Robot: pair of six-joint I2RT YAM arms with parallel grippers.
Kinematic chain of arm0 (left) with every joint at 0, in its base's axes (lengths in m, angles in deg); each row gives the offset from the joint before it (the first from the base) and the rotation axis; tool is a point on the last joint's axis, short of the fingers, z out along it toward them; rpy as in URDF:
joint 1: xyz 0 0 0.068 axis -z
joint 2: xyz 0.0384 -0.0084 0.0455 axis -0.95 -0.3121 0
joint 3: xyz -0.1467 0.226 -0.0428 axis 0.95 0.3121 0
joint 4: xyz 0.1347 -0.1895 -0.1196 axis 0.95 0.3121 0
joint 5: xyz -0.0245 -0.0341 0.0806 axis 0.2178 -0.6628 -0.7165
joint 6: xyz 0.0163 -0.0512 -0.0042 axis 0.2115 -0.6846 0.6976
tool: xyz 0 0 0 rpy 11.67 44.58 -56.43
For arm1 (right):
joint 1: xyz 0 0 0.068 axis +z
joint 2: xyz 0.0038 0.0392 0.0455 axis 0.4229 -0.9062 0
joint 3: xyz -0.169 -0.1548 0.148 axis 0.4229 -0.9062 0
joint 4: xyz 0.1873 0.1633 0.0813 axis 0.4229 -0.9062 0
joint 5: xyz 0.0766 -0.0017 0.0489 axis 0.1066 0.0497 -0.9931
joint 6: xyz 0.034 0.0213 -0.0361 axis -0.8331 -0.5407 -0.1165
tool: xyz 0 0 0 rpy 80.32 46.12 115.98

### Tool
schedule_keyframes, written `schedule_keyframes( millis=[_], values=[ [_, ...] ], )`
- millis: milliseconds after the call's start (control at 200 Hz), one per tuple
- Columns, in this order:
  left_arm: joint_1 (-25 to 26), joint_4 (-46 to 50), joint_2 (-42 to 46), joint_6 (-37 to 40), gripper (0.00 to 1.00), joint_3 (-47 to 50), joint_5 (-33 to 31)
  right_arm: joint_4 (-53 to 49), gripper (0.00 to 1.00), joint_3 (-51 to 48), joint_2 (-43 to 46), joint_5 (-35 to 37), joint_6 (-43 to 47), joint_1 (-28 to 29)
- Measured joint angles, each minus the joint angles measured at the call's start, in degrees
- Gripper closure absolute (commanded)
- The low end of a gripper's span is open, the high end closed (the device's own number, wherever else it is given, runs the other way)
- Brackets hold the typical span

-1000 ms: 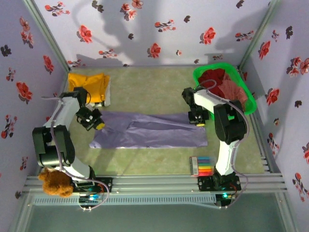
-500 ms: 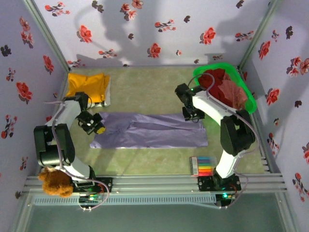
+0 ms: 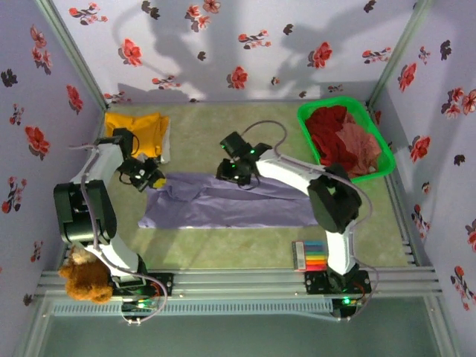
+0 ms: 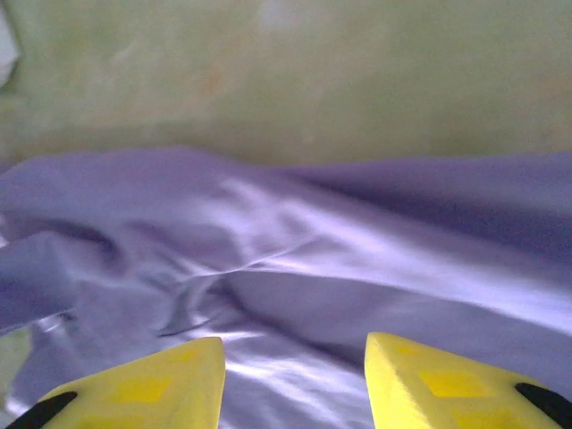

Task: Fold and stack the t-shirts

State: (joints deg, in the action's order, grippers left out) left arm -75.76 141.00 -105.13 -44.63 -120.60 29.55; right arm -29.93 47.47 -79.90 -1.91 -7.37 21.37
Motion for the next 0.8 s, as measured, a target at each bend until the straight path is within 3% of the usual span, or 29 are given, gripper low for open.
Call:
schedule_keyframes(
  millis=[160,345,800],
  values=[
    [-0.1,-1.9,-3.8,-0.2,1.0,-3.9,3.1,4.9,0.56,1.6,-4.2,-3.5,-4.4,4.3],
    [-0.3,-3.5,-8.8,-0.1,1.0,-11.8,4.6,7.9,0.56,3.1,-5.7,-5.5,-7.4,5.3],
    [-0.9,-4.9,-13.4,0.1,1.0,-13.0,6.4,9.6,0.67,9.2,-12.7,-9.4,-9.8,6.3]
  ],
)
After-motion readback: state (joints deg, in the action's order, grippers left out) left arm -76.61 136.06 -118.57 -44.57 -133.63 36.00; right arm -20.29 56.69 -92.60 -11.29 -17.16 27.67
